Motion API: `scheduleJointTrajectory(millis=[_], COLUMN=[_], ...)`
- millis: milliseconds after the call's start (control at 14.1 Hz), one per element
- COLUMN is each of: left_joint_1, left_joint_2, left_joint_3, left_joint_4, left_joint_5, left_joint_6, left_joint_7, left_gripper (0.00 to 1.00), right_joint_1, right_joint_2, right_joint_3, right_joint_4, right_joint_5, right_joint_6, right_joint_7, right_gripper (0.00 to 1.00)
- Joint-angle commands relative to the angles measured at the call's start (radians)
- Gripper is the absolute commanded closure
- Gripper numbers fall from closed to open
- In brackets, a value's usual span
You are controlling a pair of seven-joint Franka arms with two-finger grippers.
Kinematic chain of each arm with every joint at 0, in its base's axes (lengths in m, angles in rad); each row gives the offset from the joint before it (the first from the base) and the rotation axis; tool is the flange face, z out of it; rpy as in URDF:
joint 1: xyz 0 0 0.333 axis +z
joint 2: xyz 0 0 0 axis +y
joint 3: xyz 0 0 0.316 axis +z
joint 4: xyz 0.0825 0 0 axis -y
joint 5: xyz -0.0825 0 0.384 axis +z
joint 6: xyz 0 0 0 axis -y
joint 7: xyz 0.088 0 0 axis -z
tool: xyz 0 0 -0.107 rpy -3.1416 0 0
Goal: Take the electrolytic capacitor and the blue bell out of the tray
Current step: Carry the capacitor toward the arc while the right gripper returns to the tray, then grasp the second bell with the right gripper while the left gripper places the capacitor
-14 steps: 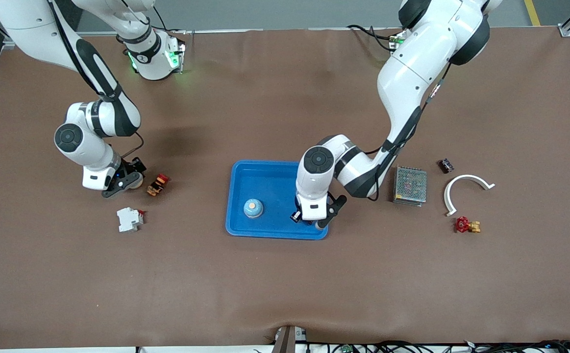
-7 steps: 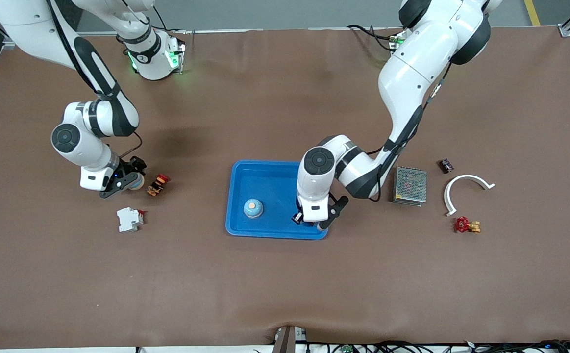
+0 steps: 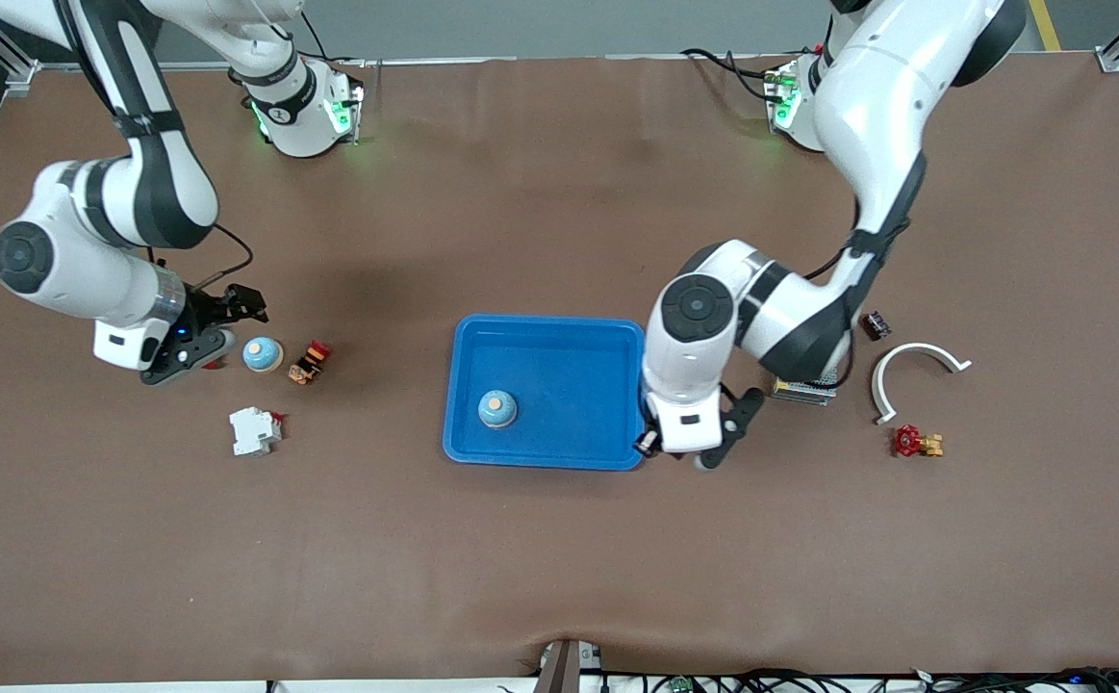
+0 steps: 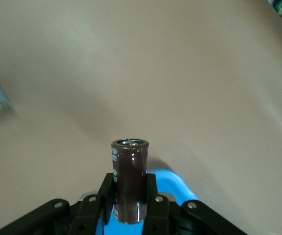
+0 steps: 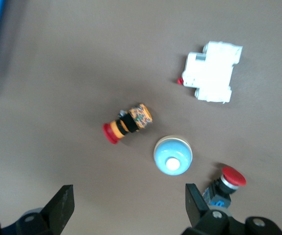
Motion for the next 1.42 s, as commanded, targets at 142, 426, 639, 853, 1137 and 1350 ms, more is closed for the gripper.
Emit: scheduleJointTrajectory(millis=[142, 426, 639, 853, 1137, 1350], left_joint_1=[0.153, 0.318, 0.420, 0.522, 0.629, 0.688], left_joint_2=[-0.140, -0.222, -0.219, -0.174, -0.150, -0.142], left_joint_3=[-0.022, -0.025, -0.030, -0.027, -0.024, -0.022], left_joint_4=[-0.108, -0.236, -0.275, -0.283, -0.332, -0.419], left_joint_5=[-0.044, -0.046, -0.046, -0.031, -0.026, 0.000], left_joint_6=[-0.170, -0.186, -0.175, -0.142, -0.091, -0.007], left_joint_7=[0.344, 0.628, 0.762, 0.773, 0.883, 0.882], left_gripper=[1.00, 1.00, 1.00, 1.00, 1.00, 1.00], right_joint_1=[0.154, 0.305, 0.421, 0.504, 0.561, 0.561], right_joint_2=[0.025, 0.056, 0.134, 0.264, 0.428, 0.508], right_joint_3=[0.000, 0.000, 0.000, -0.002, -0.006, -0.011], right_joint_4=[0.205, 0.265, 0.306, 0.384, 0.472, 0.549], right_joint_5=[0.021, 0.036, 0.035, 0.032, 0.018, 0.015], right_joint_6=[-0.144, -0.067, 0.035, 0.117, 0.212, 0.217], right_joint_7=[0.388, 0.743, 0.965, 1.123, 1.161, 1.159], right_gripper=[0.00, 0.00, 0.00, 0.00, 0.00, 0.00])
